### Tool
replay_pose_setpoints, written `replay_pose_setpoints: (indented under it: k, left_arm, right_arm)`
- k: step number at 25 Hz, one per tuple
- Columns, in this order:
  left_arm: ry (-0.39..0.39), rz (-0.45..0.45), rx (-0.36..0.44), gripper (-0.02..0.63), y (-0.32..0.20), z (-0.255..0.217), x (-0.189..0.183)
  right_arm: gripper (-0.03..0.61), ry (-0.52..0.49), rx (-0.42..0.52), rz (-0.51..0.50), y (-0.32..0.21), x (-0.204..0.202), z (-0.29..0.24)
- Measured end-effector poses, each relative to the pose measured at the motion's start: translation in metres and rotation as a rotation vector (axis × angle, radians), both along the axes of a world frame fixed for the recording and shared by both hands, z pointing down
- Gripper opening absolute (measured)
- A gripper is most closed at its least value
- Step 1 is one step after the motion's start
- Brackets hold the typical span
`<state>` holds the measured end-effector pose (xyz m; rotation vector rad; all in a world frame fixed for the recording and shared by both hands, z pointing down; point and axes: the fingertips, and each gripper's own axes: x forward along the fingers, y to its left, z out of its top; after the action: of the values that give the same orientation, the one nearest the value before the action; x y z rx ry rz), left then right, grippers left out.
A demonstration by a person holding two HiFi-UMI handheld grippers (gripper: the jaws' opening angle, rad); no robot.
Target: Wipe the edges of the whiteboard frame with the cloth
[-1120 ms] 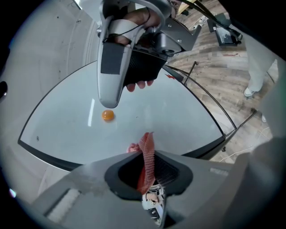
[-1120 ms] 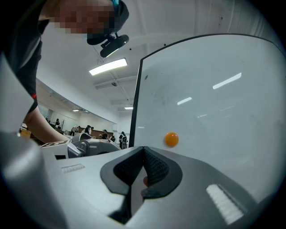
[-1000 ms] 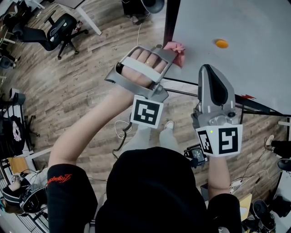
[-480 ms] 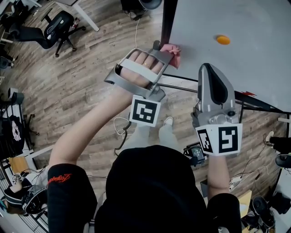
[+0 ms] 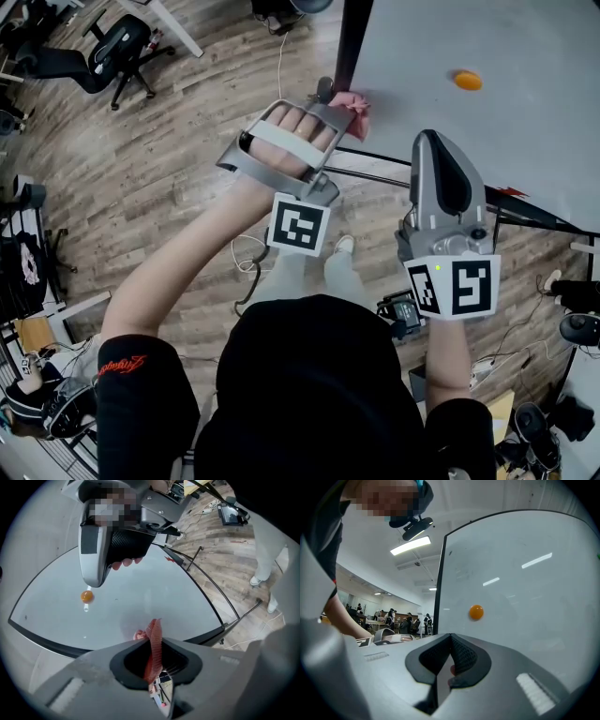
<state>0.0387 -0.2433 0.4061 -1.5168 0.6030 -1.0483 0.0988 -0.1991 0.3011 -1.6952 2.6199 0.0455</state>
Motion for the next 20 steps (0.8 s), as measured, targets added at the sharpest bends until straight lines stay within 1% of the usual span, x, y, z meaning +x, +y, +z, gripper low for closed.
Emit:
replay_pose_setpoints:
  k: [11, 16, 20]
  left_arm:
    - [-0.006, -0.009, -0.040, 0.052, -0.007, 0.021, 0.000]
    - [-0.015, -0.004, -0.053, 0.052, 0.006, 0.041, 0.004]
    - [-0.019, -0.006, -0.067, 0.052, 0.005, 0.053, 0.007]
  right_arm:
    - [0.002, 0.004, -0.026, 0.000, -0.008, -0.002, 0.007]
    - [0.002, 0.002, -0.032, 0.008, 0.004, 0.005, 0.022]
    - [0.002, 0.007, -0.039, 0.009, 0.003, 0.007, 0.028]
